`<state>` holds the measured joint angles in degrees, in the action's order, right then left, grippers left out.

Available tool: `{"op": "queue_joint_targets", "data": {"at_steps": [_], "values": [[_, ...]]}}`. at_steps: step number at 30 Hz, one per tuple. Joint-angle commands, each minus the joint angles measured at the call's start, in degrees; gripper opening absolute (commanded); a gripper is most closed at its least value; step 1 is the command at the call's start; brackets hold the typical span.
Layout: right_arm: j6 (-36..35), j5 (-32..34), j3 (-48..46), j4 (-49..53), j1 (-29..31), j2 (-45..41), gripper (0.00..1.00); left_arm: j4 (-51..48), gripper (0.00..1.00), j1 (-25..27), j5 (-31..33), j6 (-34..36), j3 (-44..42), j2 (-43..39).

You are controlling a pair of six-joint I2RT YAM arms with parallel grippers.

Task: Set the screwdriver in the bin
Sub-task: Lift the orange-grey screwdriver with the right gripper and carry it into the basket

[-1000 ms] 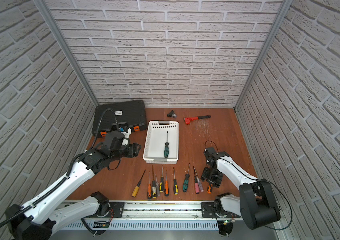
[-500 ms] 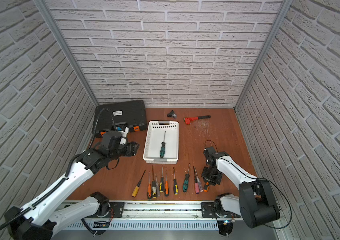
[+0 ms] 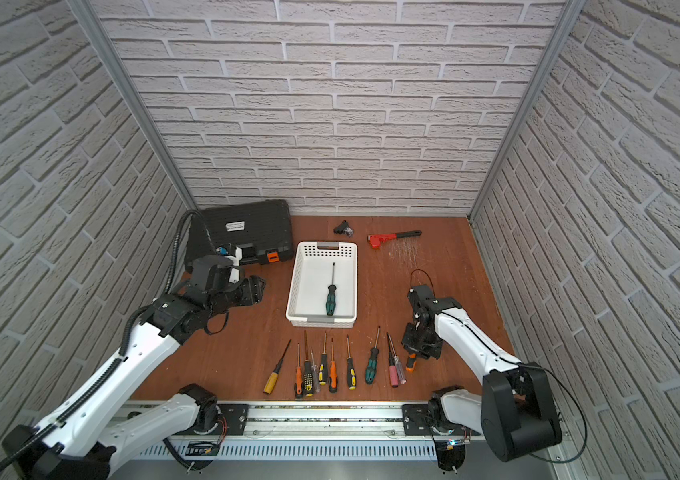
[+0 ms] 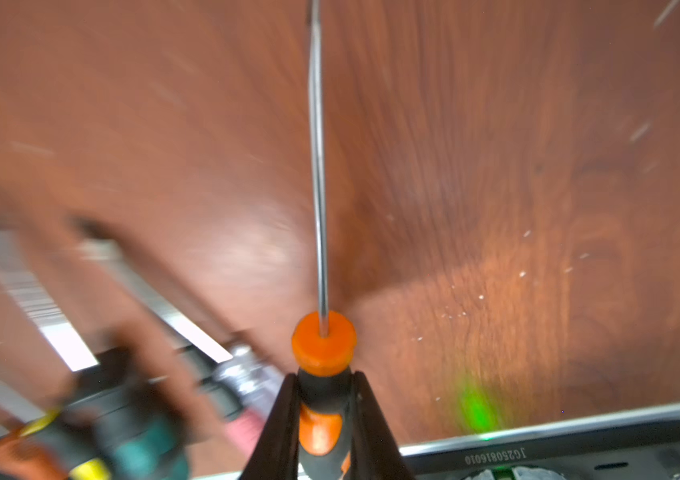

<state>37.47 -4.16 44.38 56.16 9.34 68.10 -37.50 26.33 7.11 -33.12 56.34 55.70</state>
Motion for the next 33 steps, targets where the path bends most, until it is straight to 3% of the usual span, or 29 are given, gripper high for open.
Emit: {"op": "queue_joint_targets", "data": {"at_steps": [1,8,17,24,33], "values": [[-1.74,-0.71,9.64,-0.17,0.04,-2.30,0.06,-1.18,0.72,-0.46,1.14,-0.55,1.92,-0.45],[-7.87,-3.41,26.17,2.58,4.83,4.70,0.06,-3.99,0.72,-1.05,1.28,-2.12,5.12,2.62],[-8.87,-11.59,43.71,-6.83,15.36,21.04,0.05,-8.95,0.72,-1.80,2.29,-6.79,5.69,4.96],[-6.72,-13.24,45.57,-16.95,18.96,29.09,0.05,-12.21,0.73,-2.29,2.80,-9.50,5.59,8.94],[-7.06,-10.67,44.79,-18.34,19.70,34.39,0.06,-12.18,0.73,-2.86,4.21,-10.24,3.95,8.07]]}}
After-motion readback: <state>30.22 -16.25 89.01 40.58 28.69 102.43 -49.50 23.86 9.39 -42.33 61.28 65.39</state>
